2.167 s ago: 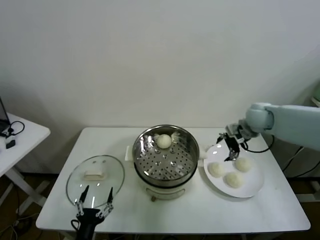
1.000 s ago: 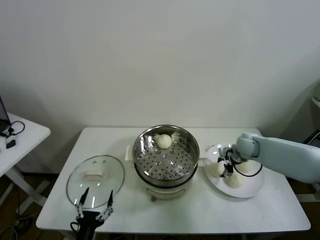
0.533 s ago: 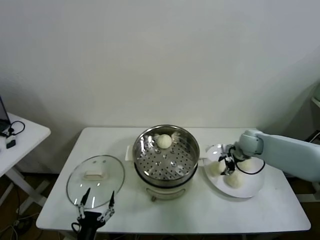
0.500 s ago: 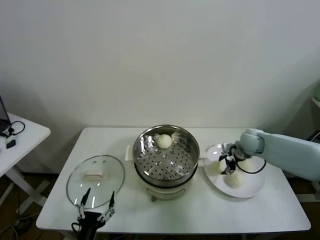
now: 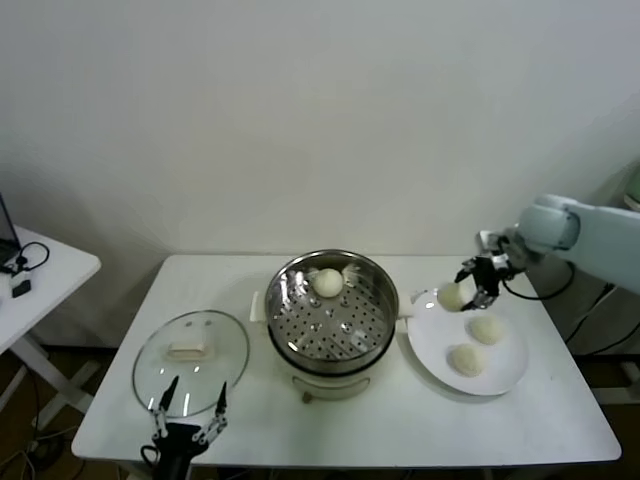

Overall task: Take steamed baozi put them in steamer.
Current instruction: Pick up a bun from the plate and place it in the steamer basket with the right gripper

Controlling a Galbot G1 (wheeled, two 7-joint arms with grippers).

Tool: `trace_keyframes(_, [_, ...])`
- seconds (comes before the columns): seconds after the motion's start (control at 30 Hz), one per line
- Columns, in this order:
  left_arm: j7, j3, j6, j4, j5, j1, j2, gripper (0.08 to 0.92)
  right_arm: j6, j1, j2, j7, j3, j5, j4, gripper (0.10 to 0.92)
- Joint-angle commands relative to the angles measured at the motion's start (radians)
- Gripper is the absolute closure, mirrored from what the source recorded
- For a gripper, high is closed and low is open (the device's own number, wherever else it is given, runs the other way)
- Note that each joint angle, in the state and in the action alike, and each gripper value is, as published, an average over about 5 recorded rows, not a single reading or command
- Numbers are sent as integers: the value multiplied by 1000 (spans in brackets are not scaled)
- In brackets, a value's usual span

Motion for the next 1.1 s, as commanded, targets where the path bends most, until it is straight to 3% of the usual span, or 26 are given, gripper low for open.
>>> trace_keyframes(0.03, [0,0,3,1,-9,-2,-22,177,-12,331,110,-72,-77,241,115,370])
trace_keyframes(0.33, [-1,1,3,-5,-10,0,-20,177,-119,147,315,49,145,296,166,372])
trace_keyframes(0.63, [-2,1,0,-6,-5,3,-25,177,-144,-99,499,128,181,150,60,372])
trace_keyframes(0.83, [-4,1,-5,-5,-2,8,-29,177,-156,-258,552,149,218,29,-4,372])
trace_keyframes(1.1, [-8,0,-7,-1,-2,7,-31,177,-153,-355,622,179,253,-25,-122,372])
